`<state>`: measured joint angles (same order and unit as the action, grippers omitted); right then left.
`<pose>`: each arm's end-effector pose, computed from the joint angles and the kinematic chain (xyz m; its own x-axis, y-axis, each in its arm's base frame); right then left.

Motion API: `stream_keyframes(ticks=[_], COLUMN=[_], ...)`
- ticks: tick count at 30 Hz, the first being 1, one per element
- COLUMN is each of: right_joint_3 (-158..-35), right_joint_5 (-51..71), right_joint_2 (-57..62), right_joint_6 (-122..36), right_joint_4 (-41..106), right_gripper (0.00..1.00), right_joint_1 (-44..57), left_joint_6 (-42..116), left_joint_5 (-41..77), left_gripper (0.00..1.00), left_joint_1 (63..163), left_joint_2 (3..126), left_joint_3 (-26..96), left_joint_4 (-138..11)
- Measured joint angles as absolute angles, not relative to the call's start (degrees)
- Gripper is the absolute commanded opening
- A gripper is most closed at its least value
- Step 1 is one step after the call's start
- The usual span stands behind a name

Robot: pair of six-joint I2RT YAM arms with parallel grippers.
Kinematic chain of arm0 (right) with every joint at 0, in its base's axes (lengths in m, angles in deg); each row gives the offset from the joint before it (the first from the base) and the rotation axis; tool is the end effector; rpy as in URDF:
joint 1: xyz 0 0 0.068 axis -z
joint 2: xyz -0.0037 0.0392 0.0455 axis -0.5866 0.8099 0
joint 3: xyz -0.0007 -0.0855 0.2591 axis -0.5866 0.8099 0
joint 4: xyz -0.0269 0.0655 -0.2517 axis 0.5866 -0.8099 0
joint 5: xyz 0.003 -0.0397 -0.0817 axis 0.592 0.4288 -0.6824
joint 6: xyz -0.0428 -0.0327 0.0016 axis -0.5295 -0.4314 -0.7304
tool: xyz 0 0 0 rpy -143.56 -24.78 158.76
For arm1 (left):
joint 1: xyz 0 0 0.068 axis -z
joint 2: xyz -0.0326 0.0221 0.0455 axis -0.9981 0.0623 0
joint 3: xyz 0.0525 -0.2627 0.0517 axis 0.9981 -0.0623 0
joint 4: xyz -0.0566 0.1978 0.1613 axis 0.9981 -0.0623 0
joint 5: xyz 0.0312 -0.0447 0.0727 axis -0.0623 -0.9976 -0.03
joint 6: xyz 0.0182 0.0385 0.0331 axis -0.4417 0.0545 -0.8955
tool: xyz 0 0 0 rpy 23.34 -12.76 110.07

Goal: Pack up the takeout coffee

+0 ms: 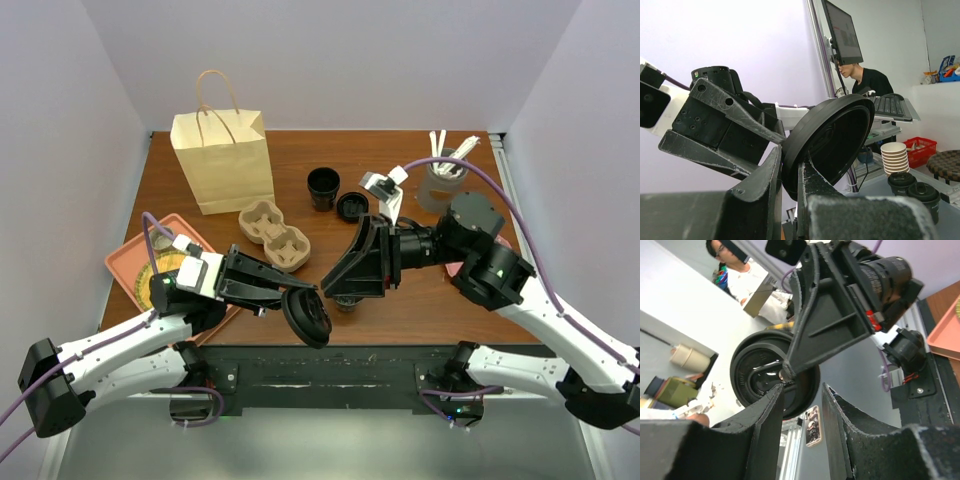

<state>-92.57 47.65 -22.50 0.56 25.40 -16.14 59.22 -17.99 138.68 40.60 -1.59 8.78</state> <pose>0.0987 0.1678 0.4680 -0.7094 -0.0314 -0.7041 -0.6920 -0.1586 0.7043 0.0792 -0.1428 0.3951 0.0010 -0.6430 -0.7658 0.9464 -0.2467 0.2084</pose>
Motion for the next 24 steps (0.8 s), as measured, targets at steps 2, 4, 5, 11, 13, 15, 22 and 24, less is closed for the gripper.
stream_keyframes(ticks=[2, 4, 5, 11, 13, 15, 22, 24], right_joint_3=[-93.08, -93.16, -93.16, -93.25, -93.64, -94.39, -96.57, -97.21], right_joint_5=[47.19, 46.62, 46.34, 44.63, 43.72, 43.15, 40.92, 40.31], right_joint_2=[-21.88, -21.58, -21.51, -21.34, -21.03, -20.51, -19.5, -19.52], right_joint_6=[0.35, 0.08, 0.06, -0.94, -1.21, -1.56, -3.15, -4.03], right_joint_4=[25.4, 25.38, 25.38, 25.08, 24.84, 24.4, 22.17, 20.88], right_gripper=[0.39, 0.38, 0.38, 0.31, 0.26, 0.19, 0.03, 0.0], right_joint_1=[-17.42, -18.6, -19.17, -21.88, -22.63, -23.35, -24.64, -24.83], left_joint_6=[59.14, 59.05, 59.05, 58.48, 58.04, 57.8, 57.72, 57.69], left_joint_5=[-17.99, -17.99, -17.99, -18.1, -18.27, -18.4, -19.06, -18.99], left_gripper=[0.0, 0.0, 0.0, 0.0, 0.0, 0.0, 0.0, 0.0], left_joint_1=[138.68, 138.68, 138.68, 138.72, 138.72, 138.74, 138.96, 138.98], left_joint_2=[40.6, 40.6, 40.6, 40.34, 40.01, 39.79, 39.55, 39.51], left_joint_3=[-1.59, -1.62, -1.62, -1.64, -1.64, -1.64, -1.64, -1.64], left_joint_4=[8.78, 8.78, 8.78, 8.84, 8.98, 9.43, 10.35, 10.4])
